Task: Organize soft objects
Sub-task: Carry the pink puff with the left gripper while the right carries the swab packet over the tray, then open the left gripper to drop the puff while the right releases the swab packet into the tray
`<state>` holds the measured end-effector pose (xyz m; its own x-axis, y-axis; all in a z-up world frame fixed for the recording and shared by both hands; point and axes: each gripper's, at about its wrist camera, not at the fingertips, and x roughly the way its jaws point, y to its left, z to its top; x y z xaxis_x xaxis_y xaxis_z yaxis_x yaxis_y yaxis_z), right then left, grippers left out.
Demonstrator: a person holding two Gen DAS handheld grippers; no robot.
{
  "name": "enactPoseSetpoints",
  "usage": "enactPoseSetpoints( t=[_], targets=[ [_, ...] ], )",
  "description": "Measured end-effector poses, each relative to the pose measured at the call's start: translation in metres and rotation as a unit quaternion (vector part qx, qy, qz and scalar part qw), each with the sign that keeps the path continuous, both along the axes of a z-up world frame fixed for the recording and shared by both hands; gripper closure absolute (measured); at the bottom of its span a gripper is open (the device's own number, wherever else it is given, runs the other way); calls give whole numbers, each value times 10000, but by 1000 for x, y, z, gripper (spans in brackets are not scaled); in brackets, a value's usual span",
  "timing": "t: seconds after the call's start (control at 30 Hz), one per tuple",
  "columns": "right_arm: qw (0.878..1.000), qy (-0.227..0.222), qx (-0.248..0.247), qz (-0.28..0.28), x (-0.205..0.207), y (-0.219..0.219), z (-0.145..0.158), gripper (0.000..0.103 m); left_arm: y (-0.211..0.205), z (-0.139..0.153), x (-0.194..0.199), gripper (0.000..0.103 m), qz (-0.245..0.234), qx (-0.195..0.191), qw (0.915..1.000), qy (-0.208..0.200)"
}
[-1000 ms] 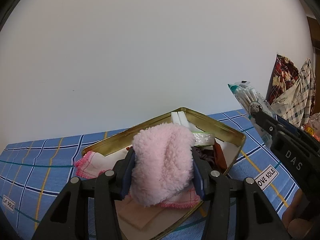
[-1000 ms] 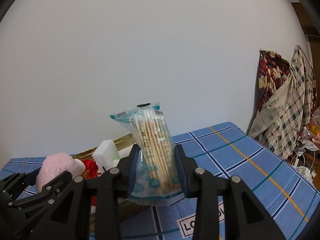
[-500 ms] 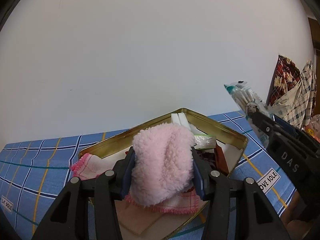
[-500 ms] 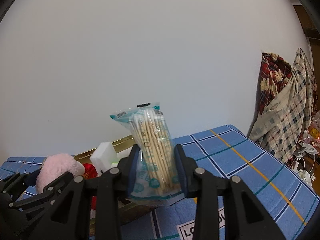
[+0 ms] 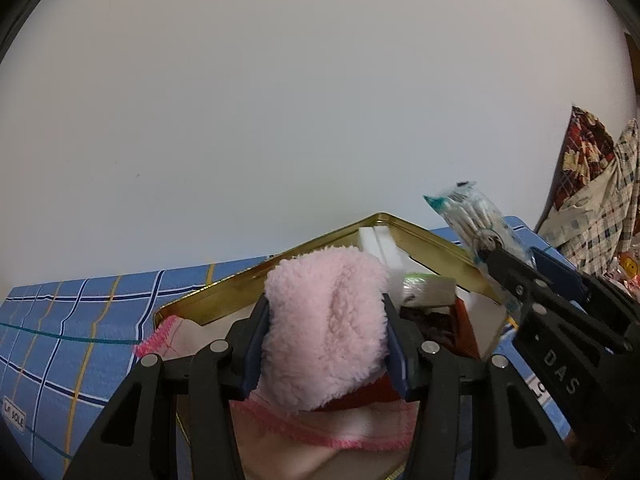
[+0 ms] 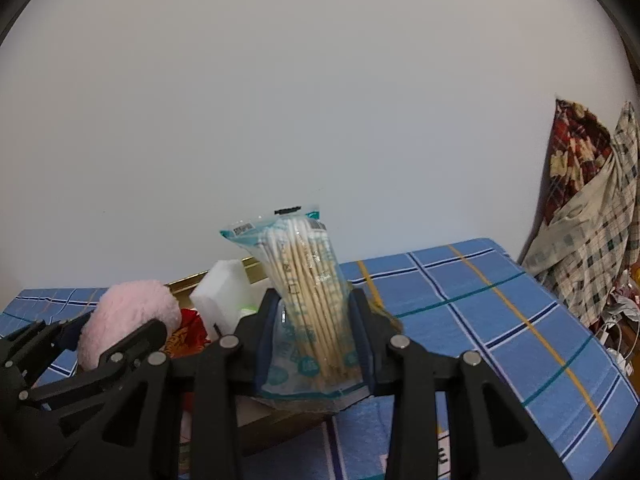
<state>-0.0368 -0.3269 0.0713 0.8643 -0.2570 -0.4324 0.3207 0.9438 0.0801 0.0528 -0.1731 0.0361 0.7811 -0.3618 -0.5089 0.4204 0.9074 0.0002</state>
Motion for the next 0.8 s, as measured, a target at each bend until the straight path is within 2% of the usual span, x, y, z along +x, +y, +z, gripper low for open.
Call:
enactPoseSetpoints(
  t=[0.17, 0.33, 0.53, 0.8],
  targets=[
    [9999, 113, 67, 12, 8, -2, -4, 68, 2, 0, 12, 50, 69, -37, 9999, 67],
    [9995, 282, 68, 89, 22, 0, -9, 68, -2, -1, 19, 50, 114, 83, 9998, 130],
    [9979, 608, 131, 161, 45, -1, -18, 68, 2, -3, 36, 50, 175, 58, 9987, 477],
    [9955, 891, 204, 267, 61, 0, -25, 68, -2, -2, 53, 50, 330, 458, 9956, 746]
  ],
)
